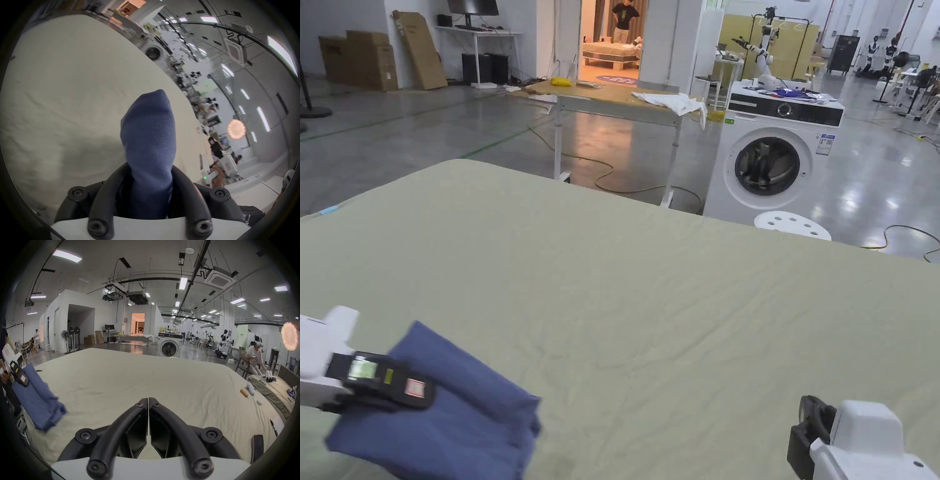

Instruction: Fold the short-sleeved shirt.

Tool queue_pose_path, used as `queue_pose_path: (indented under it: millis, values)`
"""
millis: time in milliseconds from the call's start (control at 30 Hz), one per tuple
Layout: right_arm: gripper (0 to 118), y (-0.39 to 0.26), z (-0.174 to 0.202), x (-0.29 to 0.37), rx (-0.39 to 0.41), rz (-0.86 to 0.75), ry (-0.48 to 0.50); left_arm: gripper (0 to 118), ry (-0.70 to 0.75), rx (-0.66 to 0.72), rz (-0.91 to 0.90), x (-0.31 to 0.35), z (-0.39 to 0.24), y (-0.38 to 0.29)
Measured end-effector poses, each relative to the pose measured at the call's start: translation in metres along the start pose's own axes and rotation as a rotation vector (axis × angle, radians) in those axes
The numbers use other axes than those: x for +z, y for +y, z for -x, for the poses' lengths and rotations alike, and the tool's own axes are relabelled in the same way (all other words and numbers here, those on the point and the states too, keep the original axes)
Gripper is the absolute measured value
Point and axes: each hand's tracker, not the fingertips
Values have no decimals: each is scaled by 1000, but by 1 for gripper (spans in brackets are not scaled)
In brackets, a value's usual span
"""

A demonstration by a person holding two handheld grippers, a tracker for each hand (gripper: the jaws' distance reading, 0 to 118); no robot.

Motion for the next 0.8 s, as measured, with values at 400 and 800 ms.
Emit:
queue_pose_path:
  millis: [400,800]
  values:
    - [0,5,-16,-10,-2,11,-50,19,400,112,-54,93,89,56]
    - [0,-11,-18,-14,-6,72,-54,63,709,15,3,80,75,61]
